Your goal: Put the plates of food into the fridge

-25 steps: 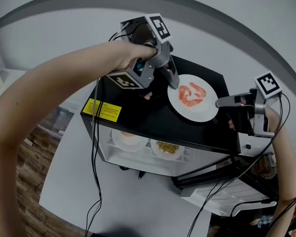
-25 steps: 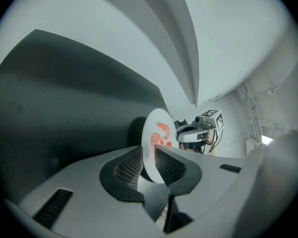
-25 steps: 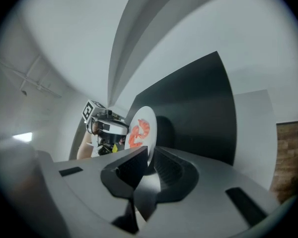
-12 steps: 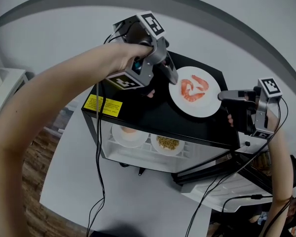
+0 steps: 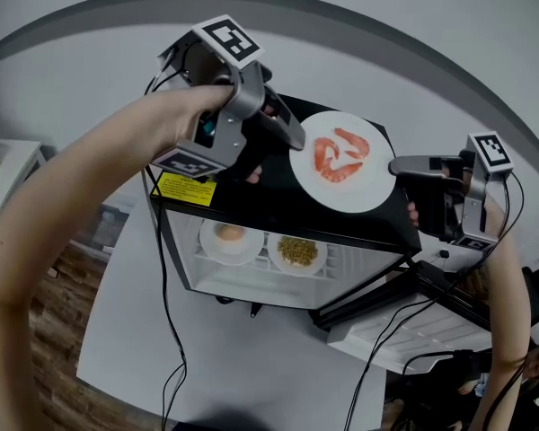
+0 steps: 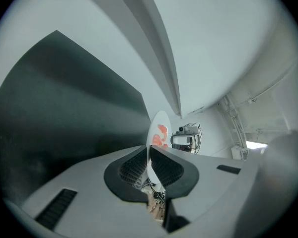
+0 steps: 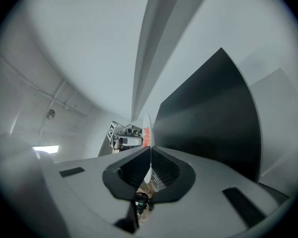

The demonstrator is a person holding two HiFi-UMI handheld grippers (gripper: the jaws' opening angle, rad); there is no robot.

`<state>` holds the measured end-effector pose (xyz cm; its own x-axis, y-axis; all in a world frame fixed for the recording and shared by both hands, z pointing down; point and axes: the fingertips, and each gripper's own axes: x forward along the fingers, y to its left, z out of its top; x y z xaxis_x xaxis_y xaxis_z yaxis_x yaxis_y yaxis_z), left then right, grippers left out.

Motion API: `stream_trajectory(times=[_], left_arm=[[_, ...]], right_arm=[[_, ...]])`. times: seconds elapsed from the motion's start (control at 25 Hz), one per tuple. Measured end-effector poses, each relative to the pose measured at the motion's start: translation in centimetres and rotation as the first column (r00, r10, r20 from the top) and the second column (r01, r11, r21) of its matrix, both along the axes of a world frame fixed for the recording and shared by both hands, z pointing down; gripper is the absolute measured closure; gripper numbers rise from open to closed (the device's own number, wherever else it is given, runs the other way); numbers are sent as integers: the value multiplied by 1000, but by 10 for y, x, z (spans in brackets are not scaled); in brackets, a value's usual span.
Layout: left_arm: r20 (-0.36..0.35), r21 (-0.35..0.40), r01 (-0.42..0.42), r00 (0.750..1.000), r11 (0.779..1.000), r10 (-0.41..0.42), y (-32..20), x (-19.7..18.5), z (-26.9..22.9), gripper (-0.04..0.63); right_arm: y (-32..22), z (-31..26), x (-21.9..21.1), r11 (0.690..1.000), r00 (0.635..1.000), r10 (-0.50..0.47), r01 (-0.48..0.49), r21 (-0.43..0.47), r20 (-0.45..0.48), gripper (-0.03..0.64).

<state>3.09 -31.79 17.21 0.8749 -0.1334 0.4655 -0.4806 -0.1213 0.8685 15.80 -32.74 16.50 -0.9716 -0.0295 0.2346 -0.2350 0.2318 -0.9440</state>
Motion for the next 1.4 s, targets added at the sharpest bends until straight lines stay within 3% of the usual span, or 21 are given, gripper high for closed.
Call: stream_trajectory(times=[0.24, 0.56, 0.84, 1.16, 1.4], left_arm=[[19, -61, 5, 1000, 998, -4, 8, -3, 2, 568], [-73, -21, -53, 996, 998, 51, 4, -1, -1, 571], [-143, 81, -57, 987, 995, 69, 4, -2, 3, 572], [-227, 13, -27, 973, 1000, 30, 7, -2, 7, 574], [-262, -36, 7, 965, 999, -16, 10, -1, 3, 574]], right_arm=[[3, 5, 0, 999, 1000, -14, 14, -34, -12, 597], [6, 2, -2, 1000, 997, 18, -19, -12, -78, 597], [7, -2, -3, 997, 986, 39, -27, 78, -164, 597], [7, -5, -6, 999, 993, 29, -27, 25, -113, 597], [7, -10, -3, 997, 993, 75, -76, -10, -89, 598]])
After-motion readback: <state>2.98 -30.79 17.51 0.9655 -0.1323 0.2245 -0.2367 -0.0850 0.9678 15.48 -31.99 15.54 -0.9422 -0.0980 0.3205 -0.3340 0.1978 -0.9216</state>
